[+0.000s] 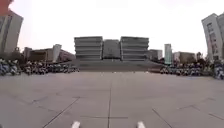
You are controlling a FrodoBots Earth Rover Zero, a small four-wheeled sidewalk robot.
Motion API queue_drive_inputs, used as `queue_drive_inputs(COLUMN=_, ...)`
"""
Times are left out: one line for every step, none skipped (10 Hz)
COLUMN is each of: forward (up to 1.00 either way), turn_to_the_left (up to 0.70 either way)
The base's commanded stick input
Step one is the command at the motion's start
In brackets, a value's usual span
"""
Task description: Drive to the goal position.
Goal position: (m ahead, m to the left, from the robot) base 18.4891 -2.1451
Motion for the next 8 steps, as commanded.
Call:
queue_drive_inputs(forward=0.60, turn_to_the_left=0.00)
queue_drive_inputs(forward=0.60, turn_to_the_left=0.00)
queue_drive_inputs(forward=0.60, turn_to_the_left=0.00)
queue_drive_inputs(forward=0.60, turn_to_the_left=0.00)
queue_drive_inputs(forward=0.60, turn_to_the_left=0.00)
queue_drive_inputs(forward=0.60, turn_to_the_left=0.00)
queue_drive_inputs(forward=0.60, turn_to_the_left=0.00)
queue_drive_inputs(forward=0.60, turn_to_the_left=0.00)
